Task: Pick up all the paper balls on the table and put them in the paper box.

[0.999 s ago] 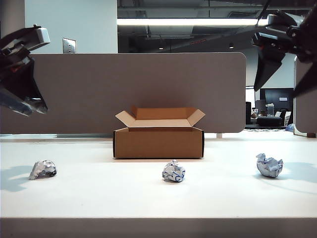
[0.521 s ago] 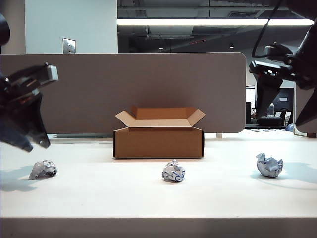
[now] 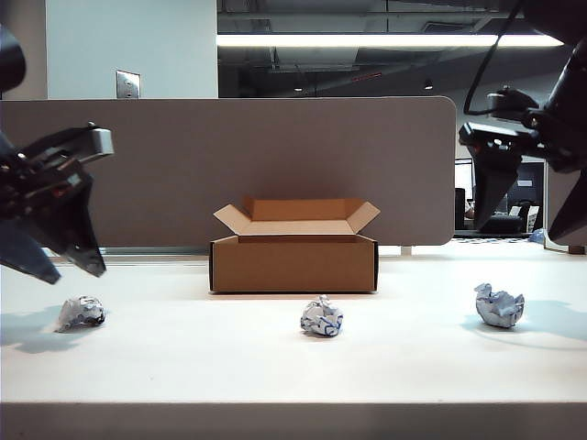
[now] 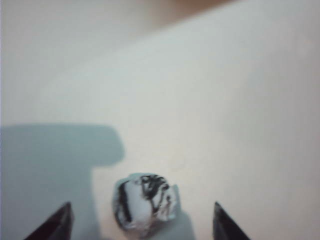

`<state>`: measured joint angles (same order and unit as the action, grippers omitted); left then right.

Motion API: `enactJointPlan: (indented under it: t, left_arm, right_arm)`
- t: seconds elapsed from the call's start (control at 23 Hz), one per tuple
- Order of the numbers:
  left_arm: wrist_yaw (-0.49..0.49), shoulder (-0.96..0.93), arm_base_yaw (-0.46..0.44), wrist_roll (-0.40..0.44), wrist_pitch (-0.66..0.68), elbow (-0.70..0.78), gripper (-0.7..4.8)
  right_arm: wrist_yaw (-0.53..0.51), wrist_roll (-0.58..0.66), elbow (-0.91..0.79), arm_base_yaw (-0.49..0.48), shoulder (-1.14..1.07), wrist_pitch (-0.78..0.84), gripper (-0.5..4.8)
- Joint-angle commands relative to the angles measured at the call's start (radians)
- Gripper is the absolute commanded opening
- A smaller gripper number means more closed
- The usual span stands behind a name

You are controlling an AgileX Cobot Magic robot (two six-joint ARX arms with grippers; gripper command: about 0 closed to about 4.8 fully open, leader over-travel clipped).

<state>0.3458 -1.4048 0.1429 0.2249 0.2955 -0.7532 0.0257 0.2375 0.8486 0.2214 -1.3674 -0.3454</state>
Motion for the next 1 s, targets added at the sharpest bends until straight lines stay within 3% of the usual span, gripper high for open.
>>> enactJointPlan:
  t: [0.04, 0.3, 1.0]
  left_arm:
    - [-0.012, -0.034, 0.029, 0.004, -0.002, -0.005, 3.53]
    - [-0.130, -0.091, 0.106, 0.012, -0.004, -0.005, 3.53]
    - [-0.196, -0.092, 0.106, 0.011, -0.053, -0.005, 3.41]
  right_arm:
    - [0.005, -0.001, 0.004, 0.005, -0.019, 0.009, 4.24]
    - [0.005, -0.001, 0.004, 0.042, -0.055, 0.004, 4.24]
    - [0.046, 0.013, 0.003, 0.087, -0.056, -0.087, 4.23]
